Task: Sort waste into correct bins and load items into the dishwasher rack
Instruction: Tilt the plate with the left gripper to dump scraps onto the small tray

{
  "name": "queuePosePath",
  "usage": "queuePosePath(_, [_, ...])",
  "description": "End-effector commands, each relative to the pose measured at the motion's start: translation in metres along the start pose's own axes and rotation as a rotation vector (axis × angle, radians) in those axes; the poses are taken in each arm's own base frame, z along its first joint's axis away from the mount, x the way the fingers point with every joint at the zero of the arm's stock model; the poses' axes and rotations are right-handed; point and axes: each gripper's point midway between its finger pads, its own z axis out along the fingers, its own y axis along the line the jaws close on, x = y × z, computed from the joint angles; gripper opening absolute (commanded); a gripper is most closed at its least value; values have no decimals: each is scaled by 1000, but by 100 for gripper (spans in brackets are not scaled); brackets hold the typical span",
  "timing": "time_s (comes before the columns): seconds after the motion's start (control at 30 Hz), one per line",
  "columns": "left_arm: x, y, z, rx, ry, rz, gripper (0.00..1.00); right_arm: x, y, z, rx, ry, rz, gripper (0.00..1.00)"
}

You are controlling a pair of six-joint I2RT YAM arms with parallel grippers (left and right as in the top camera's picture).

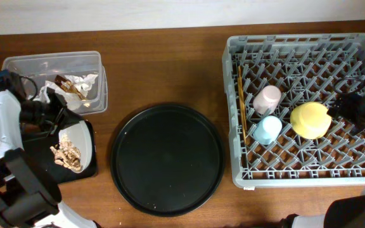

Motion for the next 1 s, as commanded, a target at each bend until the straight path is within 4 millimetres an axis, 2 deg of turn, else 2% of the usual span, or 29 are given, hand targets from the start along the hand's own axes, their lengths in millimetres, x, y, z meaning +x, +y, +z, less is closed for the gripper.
queuePosePath(0.0, [3, -10, -24, 123, -18, 41, 1, 0, -4, 2, 18, 1, 12, 99])
queuePosePath(0.07, [6, -6, -32, 161, -7, 41, 1, 0, -4, 2, 18, 1, 12, 99])
queuePosePath(0.17, [14, -24, -52, 371, -4, 119, 1, 0, -4, 2, 18, 2, 12, 99])
queuePosePath(0.27, [13, -16, -63, 401, -22, 102, 1, 0, -4, 2, 18, 1, 12, 99])
queuePosePath(0.53, [10, -11, -117, 655, -189, 203, 1, 0, -4, 2, 18, 1, 12, 99])
queuePosePath(0.7, [4, 11, -133, 660, -255, 158, 1, 0, -4, 2, 18, 1, 12, 99])
queuePosePath(0.83, [5, 18, -139, 660, -285, 159, 1, 0, -4, 2, 18, 1, 12, 99])
queuePosePath(0.97, [13, 27, -131, 586, -226, 67, 1, 0, -4, 2, 18, 1, 12, 99])
